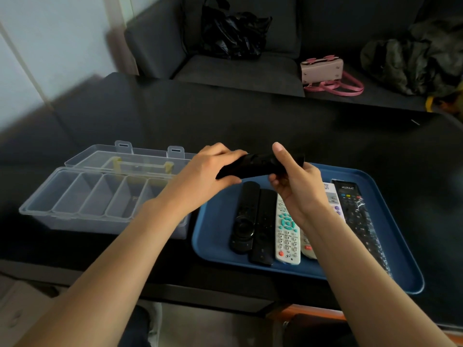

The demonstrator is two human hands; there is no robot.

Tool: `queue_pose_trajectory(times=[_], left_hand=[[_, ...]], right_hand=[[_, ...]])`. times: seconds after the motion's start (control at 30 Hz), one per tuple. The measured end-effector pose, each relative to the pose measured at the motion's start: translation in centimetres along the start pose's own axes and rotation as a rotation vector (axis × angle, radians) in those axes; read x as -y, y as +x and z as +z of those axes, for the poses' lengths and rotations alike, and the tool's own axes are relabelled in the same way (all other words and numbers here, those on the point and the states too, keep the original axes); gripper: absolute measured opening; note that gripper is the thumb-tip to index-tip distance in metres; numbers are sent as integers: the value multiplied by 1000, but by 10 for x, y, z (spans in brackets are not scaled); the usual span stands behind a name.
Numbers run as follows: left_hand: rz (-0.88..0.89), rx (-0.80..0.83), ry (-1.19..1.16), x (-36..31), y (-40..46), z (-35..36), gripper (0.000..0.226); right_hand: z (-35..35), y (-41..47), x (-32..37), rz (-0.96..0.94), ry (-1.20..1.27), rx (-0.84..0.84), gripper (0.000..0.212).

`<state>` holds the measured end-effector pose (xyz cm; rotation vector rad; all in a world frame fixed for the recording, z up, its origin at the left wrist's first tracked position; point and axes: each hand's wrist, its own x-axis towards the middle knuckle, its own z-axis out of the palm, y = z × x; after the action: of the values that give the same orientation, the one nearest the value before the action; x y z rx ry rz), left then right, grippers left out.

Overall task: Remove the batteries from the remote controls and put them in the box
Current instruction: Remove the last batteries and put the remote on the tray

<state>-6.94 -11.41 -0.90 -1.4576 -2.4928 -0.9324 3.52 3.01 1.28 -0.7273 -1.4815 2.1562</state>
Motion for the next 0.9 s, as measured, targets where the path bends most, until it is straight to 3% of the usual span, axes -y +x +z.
queue_pose_trajectory(times=[0.27, 0.67, 0.9], left_hand=[[-20, -8, -85, -1, 3, -3, 53], [24, -26, -91, -11, 1, -7, 48], [15, -8, -68, -12, 4, -7, 53]], right_hand=[[2, 1, -2, -30, 24, -65, 26], [8, -3, -6, -93, -82, -18, 27], [12, -4, -5, -47, -9, -50, 28]])
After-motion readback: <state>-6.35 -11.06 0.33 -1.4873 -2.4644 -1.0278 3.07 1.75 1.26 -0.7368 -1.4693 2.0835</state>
